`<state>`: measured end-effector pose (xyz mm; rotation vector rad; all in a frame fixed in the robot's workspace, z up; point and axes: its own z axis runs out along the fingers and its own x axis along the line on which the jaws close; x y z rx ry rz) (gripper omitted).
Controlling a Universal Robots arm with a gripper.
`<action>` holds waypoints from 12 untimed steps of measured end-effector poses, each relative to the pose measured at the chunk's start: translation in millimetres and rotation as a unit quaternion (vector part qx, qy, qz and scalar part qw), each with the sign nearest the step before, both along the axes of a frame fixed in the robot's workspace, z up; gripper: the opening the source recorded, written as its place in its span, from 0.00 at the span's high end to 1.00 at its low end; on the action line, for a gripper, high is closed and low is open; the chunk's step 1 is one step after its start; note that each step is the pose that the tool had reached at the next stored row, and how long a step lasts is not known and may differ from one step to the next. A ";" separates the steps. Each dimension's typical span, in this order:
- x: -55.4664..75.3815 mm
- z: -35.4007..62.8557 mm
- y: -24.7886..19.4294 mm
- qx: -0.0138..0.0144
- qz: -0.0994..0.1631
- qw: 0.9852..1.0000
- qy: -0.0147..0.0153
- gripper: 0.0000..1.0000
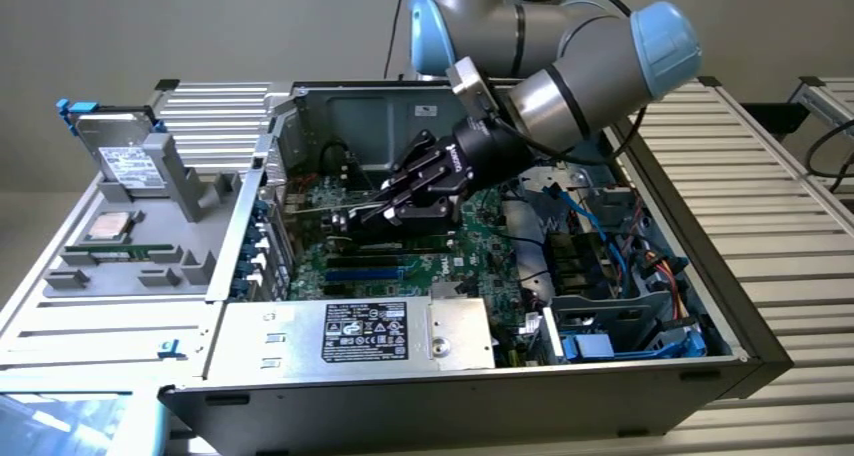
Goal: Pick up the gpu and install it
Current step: 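Insert the gpu into the slot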
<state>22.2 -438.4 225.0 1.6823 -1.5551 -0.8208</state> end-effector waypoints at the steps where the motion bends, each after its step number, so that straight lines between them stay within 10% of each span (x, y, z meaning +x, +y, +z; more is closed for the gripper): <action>1: -0.1 -1.2 -0.1 0.000 0.000 1.000 0.000 0.72; 12: -2.2 -7.9 -0.7 0.000 -0.003 1.000 -0.003 0.72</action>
